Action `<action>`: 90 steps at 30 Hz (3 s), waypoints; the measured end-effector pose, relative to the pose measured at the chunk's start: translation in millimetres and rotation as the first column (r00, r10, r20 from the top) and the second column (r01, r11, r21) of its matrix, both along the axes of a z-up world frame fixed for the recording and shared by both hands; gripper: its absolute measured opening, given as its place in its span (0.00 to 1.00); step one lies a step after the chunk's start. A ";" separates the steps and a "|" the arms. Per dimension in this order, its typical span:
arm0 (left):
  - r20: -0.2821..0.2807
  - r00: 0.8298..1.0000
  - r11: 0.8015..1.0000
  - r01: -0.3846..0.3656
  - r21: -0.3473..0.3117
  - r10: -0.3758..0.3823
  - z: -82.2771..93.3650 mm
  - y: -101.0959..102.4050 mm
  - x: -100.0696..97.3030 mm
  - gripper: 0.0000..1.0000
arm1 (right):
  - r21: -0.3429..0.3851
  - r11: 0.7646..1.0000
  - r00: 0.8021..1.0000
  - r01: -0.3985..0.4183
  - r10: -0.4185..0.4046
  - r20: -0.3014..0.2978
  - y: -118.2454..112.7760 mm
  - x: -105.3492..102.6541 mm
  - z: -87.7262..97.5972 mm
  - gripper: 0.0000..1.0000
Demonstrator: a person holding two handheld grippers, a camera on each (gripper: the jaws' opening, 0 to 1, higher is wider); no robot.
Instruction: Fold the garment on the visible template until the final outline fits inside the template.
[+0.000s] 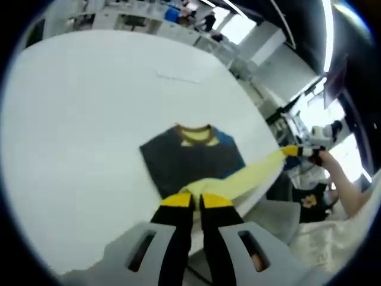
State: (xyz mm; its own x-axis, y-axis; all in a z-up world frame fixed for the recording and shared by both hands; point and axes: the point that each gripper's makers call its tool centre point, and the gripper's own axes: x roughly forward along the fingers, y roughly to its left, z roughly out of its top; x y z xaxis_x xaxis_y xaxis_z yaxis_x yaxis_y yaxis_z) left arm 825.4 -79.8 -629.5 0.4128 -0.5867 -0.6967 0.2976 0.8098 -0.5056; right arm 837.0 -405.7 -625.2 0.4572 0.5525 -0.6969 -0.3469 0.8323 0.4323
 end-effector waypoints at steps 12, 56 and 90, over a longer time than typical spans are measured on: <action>0.004 1.000 1.000 -0.003 0.004 0.003 -15.7 4.1 36.6 0.01 | 0.017 1.000 1.000 0.021 -0.021 -0.006 -0.2 33.6 -14.3 0.02; -0.090 0.996 1.000 -0.024 -0.011 0.023 -92.8 2.1 111.5 0.01 | 0.057 0.993 0.990 0.099 -0.092 -0.109 -7.7 128.0 -96.9 0.02; -0.226 0.964 0.976 -0.172 -0.130 0.140 -125.9 7.0 118.8 0.04 | 0.263 0.921 0.944 0.286 -0.223 -0.244 -0.9 134.2 -128.4 0.03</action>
State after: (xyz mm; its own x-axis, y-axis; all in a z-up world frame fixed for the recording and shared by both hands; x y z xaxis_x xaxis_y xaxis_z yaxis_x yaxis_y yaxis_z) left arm 944.2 -72.8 -755.4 0.3580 -0.6299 -0.6893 0.0454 0.7490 -0.6610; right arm 971.2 -406.6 -753.6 0.4734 0.6286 -0.6170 -0.0172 0.7069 0.7071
